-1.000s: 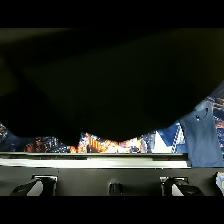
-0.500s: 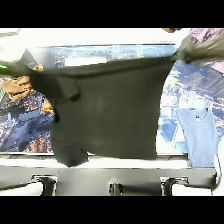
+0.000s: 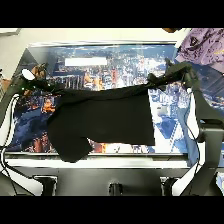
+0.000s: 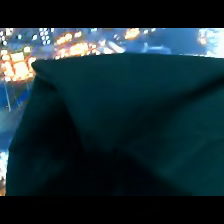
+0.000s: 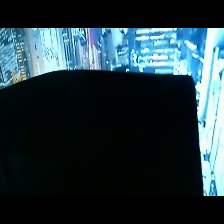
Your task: Fold the clothes and pants, and hang the long-sleeved shirts on hangers.
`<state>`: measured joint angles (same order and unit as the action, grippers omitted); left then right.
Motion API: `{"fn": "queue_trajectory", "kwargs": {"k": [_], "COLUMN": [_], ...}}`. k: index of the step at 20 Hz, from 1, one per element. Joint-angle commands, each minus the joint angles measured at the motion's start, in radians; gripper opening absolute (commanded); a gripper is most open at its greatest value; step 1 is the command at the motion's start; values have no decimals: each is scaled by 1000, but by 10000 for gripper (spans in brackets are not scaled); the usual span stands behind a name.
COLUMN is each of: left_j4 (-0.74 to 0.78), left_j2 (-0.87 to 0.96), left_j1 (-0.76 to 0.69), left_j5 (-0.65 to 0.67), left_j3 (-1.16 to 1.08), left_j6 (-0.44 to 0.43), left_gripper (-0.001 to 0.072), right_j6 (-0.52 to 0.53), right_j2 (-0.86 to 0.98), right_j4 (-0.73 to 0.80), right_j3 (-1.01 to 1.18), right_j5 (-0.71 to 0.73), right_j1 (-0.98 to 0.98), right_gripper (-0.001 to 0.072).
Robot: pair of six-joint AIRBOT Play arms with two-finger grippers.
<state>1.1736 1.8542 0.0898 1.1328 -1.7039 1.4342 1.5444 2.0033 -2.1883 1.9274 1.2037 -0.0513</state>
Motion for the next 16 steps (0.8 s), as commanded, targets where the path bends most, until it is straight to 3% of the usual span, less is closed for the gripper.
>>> {"fn": "queue_trajectory", "kwargs": {"k": [1,2,3,4,7,12,16], "left_j4": [-1,6,16,16,-50,-138,-138], "left_j2": [-3,-21,-45,-74,-177,-427,-556], "left_j1": [38,69,110,153,304,483,515], "left_j5": [57,100,150,203,289,208,139], "left_j3": [-43,-68,-85,-85,3,436,678], "left_j6": [13,-12,-23,-38,-51,-83,-116], "left_gripper": [553,553,553,554,530,533,534], "right_j6": [18,73,129,186,241,342,403], "right_j2": [-3,-29,-63,-93,-236,-552,-690], "right_j4": [-18,-29,-24,-20,-74,-78,-85], "right_j3": [5,6,5,5,-140,-769,-1132], "right_j5": [43,106,195,285,319,278,187], "right_j1": [-3,-20,-46,-76,-224,-432,-436], "right_gripper": [273,404,471,480,477,475,475]}}
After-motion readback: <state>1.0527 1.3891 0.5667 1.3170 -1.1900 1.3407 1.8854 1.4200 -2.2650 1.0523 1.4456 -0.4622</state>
